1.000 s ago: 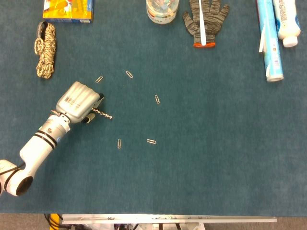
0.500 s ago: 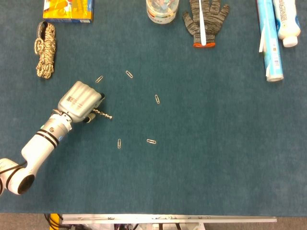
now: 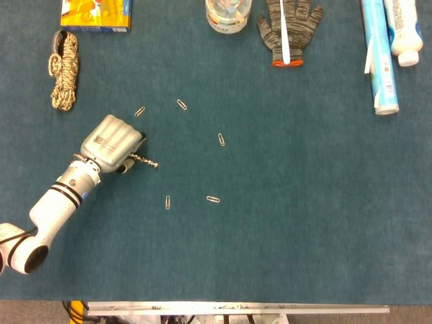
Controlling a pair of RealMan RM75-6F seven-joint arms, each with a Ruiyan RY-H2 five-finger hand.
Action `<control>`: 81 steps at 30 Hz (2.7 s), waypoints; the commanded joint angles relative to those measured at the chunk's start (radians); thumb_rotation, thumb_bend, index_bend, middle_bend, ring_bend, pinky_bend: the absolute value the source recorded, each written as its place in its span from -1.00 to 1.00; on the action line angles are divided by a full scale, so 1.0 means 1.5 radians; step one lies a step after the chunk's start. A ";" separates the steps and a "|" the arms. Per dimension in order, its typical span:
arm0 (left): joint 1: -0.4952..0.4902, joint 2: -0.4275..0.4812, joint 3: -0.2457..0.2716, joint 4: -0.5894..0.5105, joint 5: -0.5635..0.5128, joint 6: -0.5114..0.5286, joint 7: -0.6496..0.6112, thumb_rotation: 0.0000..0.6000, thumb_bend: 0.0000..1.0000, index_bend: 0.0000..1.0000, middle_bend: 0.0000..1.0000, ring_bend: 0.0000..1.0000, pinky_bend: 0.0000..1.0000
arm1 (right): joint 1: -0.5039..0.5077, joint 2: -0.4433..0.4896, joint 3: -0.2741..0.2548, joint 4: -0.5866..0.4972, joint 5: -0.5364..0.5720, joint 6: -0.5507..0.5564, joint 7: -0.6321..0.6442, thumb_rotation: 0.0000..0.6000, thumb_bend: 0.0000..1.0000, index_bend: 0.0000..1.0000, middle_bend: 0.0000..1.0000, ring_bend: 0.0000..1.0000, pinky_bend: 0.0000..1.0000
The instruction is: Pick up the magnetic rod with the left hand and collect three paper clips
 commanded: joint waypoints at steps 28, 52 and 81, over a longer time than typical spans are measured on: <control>0.007 0.048 -0.006 -0.072 -0.015 0.032 0.057 1.00 -0.32 0.16 1.00 0.86 0.55 | 0.000 -0.004 0.001 0.007 -0.001 0.002 0.010 1.00 -1.00 -0.02 -0.28 -0.48 -0.11; -0.016 0.077 -0.059 -0.092 -0.058 0.042 0.075 1.00 -0.31 0.16 1.00 0.86 0.55 | 0.001 0.009 0.010 -0.009 -0.005 0.014 0.004 1.00 -1.00 -0.02 -0.28 -0.48 -0.11; -0.056 0.030 -0.086 0.021 -0.137 -0.022 0.041 1.00 -0.31 0.17 1.00 0.86 0.55 | -0.006 0.014 0.006 -0.007 0.004 0.013 0.008 1.00 -1.00 -0.02 -0.28 -0.48 -0.11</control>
